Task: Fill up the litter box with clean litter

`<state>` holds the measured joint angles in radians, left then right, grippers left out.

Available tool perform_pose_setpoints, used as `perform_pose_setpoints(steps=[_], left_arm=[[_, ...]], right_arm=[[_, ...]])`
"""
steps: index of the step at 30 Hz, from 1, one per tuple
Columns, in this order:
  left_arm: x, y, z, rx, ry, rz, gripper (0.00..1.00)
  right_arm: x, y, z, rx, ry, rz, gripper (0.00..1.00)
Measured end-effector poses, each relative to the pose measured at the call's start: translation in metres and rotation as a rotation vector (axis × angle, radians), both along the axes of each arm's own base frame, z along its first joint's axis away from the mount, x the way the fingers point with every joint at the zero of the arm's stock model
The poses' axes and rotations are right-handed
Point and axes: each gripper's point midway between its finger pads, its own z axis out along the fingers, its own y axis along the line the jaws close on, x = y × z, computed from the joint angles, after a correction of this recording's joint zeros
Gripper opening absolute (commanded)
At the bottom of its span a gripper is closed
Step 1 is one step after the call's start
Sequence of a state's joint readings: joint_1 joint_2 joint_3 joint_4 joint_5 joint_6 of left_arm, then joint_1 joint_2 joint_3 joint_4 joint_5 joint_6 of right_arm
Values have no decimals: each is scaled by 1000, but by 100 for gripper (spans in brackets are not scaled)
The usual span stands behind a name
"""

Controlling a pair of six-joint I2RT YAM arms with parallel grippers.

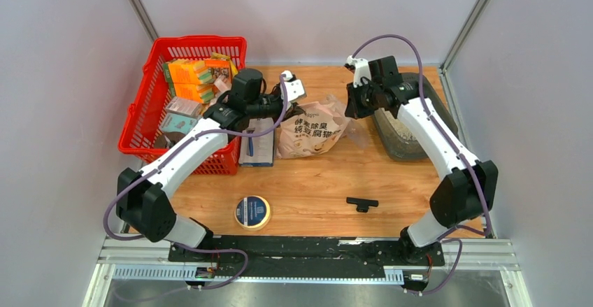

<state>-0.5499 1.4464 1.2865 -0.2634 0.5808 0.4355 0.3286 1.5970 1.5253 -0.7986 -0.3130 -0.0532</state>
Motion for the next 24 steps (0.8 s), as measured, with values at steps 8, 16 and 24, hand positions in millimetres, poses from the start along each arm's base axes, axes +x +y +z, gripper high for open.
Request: perform_pose_setpoints(steps=[8,16,24], left_arm=[[-3,-13,0,-35,-36,-93,1],[-4,-14,-1,-6,-106,-153,1],[-2,-11,0,17,-94,-152,1]], right_arm=[[-31,-11,7,1,3,-1,5],[-30,-29,26,176,-22,73,71],[-81,-48,22,199,-332,356,80]])
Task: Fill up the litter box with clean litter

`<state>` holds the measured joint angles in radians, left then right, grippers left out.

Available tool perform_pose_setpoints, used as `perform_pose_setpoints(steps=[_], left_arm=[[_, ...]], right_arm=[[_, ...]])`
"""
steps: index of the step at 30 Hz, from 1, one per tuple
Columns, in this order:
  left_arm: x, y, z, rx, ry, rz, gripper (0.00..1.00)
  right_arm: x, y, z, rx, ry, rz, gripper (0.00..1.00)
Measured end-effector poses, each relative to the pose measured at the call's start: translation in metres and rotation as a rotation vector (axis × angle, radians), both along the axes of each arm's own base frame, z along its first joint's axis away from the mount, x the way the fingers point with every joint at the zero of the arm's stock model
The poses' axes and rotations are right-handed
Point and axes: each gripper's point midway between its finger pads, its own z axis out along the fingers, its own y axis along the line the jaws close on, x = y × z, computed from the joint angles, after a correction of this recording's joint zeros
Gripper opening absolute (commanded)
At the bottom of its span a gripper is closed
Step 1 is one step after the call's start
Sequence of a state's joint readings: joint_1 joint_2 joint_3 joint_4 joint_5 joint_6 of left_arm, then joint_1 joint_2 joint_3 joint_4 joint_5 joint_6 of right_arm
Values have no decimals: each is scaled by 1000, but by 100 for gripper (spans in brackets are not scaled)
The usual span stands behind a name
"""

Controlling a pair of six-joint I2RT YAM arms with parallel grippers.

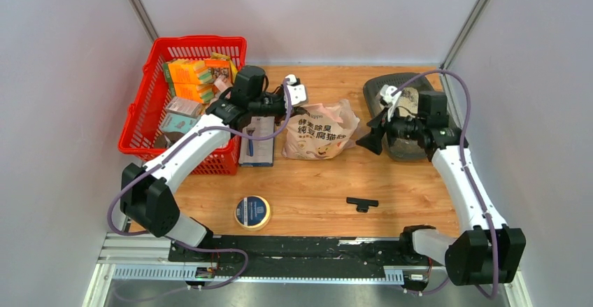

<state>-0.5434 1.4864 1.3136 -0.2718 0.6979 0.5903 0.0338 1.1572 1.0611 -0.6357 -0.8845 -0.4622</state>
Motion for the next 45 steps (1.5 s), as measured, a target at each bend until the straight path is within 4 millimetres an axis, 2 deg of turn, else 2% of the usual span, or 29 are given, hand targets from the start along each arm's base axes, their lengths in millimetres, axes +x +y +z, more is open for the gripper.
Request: perform_pose_setpoints(steps=[5,8,11,12,17,26,32,39,45], left_arm=[[-1,1,0,14,16,3,1],[-1,2,0,19,24,4,1],[-1,2,0,22,25,8,1],[-1,2,0,23,25,9,1],[1,3,0,26,23,18,1],[2,4,-1,29,21,25,1],[2,4,-1,29,25,30,1],[4,5,-1,32,24,39,1],[5,6,-1,33,26,47,1]], right_arm=[[-8,21,-32,-19,-78,128,79],[-5,28,-40,-22,-112,147,76],[8,36,-33,-9,-170,150,71],[12,39,-31,-1,-184,151,66],[24,50,-33,30,-176,144,63],[34,60,-25,58,-202,125,62],[41,66,-32,65,-191,127,50],[41,68,-36,70,-178,135,47],[43,69,-37,75,-181,140,35]])
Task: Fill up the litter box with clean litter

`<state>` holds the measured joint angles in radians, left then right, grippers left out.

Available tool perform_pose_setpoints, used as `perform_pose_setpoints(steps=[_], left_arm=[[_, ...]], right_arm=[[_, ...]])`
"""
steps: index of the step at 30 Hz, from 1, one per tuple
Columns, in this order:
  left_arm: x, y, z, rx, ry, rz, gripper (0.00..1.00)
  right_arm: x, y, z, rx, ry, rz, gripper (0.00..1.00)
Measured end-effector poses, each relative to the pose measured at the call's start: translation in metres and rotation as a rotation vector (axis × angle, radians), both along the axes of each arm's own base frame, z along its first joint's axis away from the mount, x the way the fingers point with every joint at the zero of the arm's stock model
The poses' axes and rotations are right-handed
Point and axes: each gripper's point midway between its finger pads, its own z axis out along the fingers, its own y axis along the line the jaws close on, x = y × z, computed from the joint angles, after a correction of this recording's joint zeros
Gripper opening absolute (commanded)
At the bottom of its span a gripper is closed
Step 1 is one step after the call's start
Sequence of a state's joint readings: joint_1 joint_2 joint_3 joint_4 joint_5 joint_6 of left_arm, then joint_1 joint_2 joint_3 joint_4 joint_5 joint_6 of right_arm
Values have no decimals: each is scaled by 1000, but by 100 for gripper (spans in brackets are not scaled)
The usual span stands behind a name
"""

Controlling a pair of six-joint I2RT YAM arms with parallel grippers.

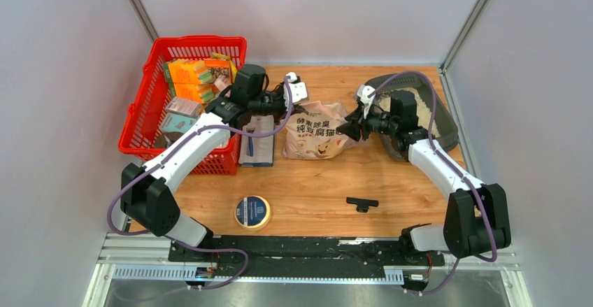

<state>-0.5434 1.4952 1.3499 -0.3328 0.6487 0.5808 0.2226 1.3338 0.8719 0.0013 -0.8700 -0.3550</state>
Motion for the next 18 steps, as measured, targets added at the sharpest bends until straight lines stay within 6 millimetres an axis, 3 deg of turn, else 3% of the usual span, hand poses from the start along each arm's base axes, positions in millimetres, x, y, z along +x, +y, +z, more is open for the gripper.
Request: perform_pose_setpoints(steps=[3,8,13,18], left_arm=[[1,0,0,1,1,5,1],[1,1,1,3,9,15,2],[5,2,4,7,52,50,9],[25,-2,13,-16,166,139,14]], right_arm=[[2,2,-5,2,12,3,21],[3,3,-7,8,25,1,8],[3,4,-6,20,48,-8,4],[5,3,-4,36,41,-25,0]])
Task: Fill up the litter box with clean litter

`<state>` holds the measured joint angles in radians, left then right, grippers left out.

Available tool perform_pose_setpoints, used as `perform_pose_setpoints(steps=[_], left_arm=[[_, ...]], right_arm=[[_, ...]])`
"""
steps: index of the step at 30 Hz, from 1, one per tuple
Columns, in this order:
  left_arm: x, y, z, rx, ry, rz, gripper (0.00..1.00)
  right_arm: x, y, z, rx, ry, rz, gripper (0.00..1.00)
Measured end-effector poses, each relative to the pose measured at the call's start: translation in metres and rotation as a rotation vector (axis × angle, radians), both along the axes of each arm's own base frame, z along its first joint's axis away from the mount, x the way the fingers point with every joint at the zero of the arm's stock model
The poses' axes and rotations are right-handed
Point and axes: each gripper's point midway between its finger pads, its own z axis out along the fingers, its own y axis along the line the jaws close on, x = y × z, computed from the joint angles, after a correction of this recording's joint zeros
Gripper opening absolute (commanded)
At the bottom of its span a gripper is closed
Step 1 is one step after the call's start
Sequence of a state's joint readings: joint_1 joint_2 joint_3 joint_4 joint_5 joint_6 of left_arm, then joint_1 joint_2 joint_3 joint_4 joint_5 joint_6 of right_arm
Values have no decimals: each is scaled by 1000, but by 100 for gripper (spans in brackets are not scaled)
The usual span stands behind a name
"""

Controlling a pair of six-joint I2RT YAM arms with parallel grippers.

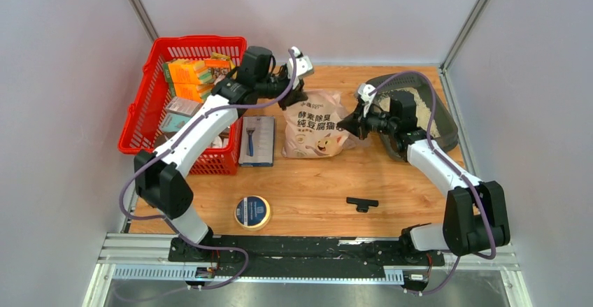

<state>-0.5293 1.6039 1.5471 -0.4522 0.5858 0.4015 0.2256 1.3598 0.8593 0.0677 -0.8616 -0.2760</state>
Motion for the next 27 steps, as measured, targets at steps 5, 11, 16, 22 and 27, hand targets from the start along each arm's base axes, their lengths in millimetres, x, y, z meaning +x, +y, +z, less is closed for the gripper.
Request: perform_pose_setpoints(steps=[5,11,16,22,27], left_arm=[[43,-6,20,-33,59,76,14],[81,-19,21,-55,67,87,16],[91,-21,28,-68,13,100,16],[110,-20,41,-92,-71,153,18],[148,-4,84,-193,-244,270,23]], right_arm=[[2,0,4,11,-27,-10,0],[5,0,5,20,-49,-28,0],[11,-3,5,13,-64,-62,0],[16,-6,6,11,-68,-92,0],[15,-7,3,5,-42,-104,0]])
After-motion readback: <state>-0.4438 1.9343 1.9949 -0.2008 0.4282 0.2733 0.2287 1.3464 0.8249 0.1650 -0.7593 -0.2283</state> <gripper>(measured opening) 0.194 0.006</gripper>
